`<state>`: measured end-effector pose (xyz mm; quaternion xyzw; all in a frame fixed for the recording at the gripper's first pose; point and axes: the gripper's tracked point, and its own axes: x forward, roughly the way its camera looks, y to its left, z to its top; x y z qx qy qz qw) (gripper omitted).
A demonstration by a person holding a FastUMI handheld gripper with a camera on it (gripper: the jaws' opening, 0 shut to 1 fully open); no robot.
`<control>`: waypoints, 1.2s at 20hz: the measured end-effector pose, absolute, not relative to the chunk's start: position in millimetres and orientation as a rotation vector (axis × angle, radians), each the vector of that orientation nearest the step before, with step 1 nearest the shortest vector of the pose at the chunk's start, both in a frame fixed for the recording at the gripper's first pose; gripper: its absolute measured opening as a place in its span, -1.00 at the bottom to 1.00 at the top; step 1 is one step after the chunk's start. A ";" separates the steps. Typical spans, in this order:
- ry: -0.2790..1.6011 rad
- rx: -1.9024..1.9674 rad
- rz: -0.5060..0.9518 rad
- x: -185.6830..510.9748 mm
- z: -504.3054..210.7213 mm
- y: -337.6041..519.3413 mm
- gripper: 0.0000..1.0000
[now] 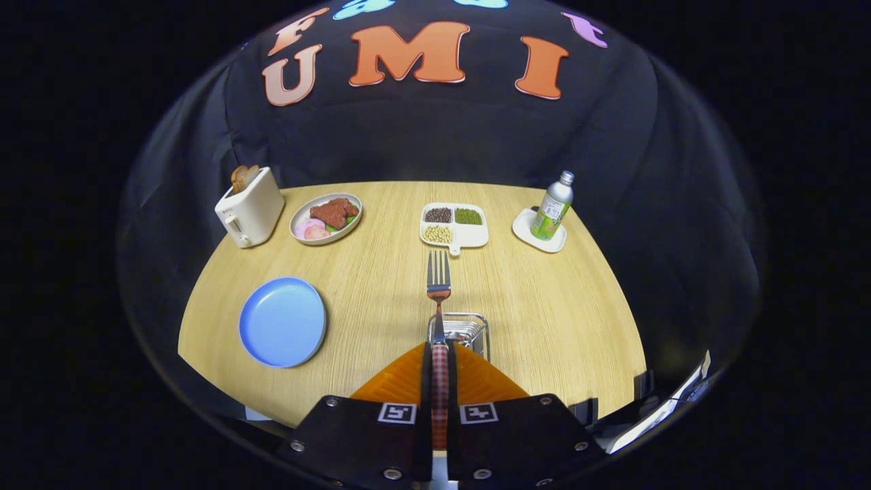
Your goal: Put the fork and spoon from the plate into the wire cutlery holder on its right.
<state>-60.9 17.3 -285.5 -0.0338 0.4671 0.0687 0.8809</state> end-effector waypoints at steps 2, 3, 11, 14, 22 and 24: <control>1.028 -0.086 0.146 -68.7 -294.2 11.6 -0.82; 1.048 -0.096 0.146 -70.9 -297.0 8.8 -0.82; 1.255 -0.135 0.177 -89.8 -322.3 2.0 -0.82; 1.330 -0.147 0.210 -94.4 -330.0 4.6 -0.82; 1.523 -0.163 0.229 -98.4 -342.4 8.1 -0.81; 1.551 -0.164 0.223 -92.9 -344.5 7.4 -0.81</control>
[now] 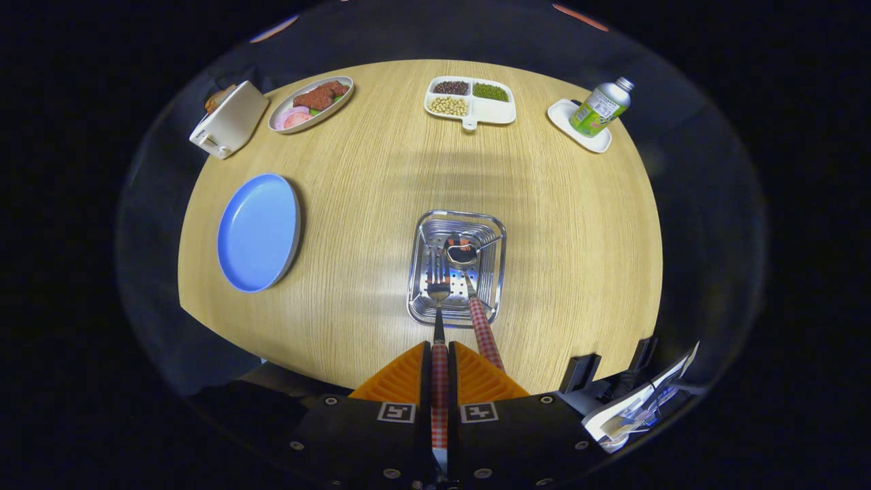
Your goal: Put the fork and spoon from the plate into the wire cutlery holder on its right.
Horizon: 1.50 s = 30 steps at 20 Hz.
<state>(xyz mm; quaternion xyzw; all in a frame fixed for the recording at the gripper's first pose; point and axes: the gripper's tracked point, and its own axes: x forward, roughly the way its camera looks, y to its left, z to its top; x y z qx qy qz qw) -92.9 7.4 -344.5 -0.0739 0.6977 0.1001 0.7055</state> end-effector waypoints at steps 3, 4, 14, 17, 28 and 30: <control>1.592 -0.150 0.229 -87.0 -348.2 9.9 -0.81; 1.607 -0.144 0.234 -85.9 -350.5 10.0 -0.81; 1.594 -0.029 0.192 -58.5 -357.9 17.8 -0.74; 1.497 0.067 0.186 -41.7 -345.5 27.4 -0.70; 1.072 0.217 0.236 13.6 -233.8 50.8 0.72; 0.953 0.203 0.245 31.3 -206.6 54.9 0.84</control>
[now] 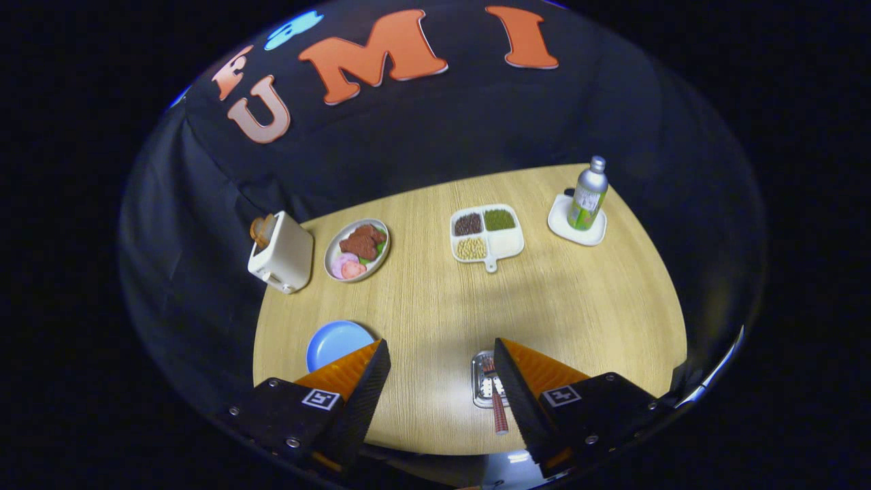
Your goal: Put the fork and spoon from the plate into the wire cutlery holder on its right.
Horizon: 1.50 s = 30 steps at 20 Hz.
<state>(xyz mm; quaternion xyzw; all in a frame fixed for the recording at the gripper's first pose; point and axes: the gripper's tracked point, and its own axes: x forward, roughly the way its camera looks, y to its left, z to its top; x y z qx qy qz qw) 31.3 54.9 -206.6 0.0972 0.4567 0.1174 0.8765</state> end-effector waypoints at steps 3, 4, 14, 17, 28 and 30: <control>0.761 0.209 0.257 52.4 -157.4 61.7 0.97; 0.701 0.207 0.261 58.5 -144.0 63.0 0.97; 0.296 0.138 0.286 68.7 -48.9 76.8 0.97; 0.182 0.093 0.286 67.5 -17.1 80.9 0.97; -0.005 0.069 0.267 64.8 38.1 86.1 0.96; -0.031 0.079 0.262 63.8 45.8 87.6 0.96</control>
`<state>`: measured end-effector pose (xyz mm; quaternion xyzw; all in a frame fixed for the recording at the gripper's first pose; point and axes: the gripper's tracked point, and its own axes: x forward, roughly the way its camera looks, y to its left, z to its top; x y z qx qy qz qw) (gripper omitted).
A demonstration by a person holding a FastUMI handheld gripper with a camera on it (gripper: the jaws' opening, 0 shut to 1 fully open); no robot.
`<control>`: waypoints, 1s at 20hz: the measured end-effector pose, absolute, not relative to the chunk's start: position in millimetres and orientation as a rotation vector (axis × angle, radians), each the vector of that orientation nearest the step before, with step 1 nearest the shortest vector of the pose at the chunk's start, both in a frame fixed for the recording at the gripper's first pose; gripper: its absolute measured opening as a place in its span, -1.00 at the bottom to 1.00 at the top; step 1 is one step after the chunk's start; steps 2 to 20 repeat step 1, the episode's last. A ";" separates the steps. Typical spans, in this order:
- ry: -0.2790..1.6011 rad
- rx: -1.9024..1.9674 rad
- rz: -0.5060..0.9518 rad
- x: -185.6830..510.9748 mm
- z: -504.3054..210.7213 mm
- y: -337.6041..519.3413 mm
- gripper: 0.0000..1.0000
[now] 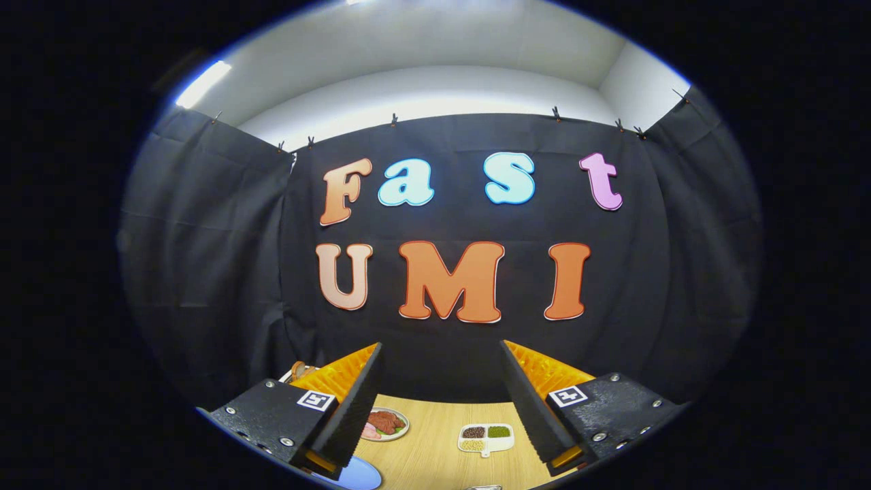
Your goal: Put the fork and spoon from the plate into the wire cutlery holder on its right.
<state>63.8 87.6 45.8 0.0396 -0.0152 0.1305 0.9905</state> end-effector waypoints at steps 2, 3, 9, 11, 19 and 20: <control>-0.041 0.084 0.261 63.6 48.3 89.0 0.96; -0.041 0.084 0.261 63.6 48.3 89.0 0.96; -0.041 0.084 0.261 63.6 48.3 89.0 0.96; -0.041 0.084 0.261 63.6 48.3 89.0 0.96; -0.041 0.084 0.261 63.6 48.3 89.0 0.96; -0.041 0.084 0.261 63.6 48.3 89.0 0.96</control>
